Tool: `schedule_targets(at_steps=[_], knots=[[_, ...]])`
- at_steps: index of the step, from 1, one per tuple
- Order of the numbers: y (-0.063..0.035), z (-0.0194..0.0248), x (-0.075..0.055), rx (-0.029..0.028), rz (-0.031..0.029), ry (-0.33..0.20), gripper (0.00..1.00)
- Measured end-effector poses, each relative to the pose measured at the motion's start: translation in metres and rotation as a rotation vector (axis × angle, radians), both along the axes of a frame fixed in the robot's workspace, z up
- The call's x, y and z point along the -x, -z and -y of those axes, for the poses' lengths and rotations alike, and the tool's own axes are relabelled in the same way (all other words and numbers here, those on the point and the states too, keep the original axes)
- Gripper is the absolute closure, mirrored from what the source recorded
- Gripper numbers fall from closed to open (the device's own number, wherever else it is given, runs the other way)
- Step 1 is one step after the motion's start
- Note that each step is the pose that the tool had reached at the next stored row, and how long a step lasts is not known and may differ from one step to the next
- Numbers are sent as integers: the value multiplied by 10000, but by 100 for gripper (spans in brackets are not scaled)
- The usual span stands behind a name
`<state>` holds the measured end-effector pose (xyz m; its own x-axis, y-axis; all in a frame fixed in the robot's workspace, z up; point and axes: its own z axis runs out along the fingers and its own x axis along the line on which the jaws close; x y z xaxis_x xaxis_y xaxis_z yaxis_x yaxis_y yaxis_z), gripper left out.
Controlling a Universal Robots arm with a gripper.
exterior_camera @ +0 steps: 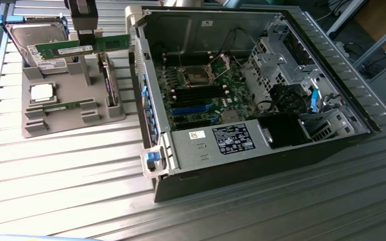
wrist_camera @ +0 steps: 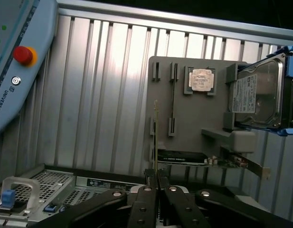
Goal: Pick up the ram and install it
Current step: 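Pick up the ram and move it above insertion slot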
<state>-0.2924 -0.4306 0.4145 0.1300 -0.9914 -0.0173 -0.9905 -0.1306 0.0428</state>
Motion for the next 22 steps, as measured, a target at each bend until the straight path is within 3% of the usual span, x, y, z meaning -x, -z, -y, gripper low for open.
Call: schedule_targets(at_steps=[22], knots=[[0,0,-206,36,0,0,87]])
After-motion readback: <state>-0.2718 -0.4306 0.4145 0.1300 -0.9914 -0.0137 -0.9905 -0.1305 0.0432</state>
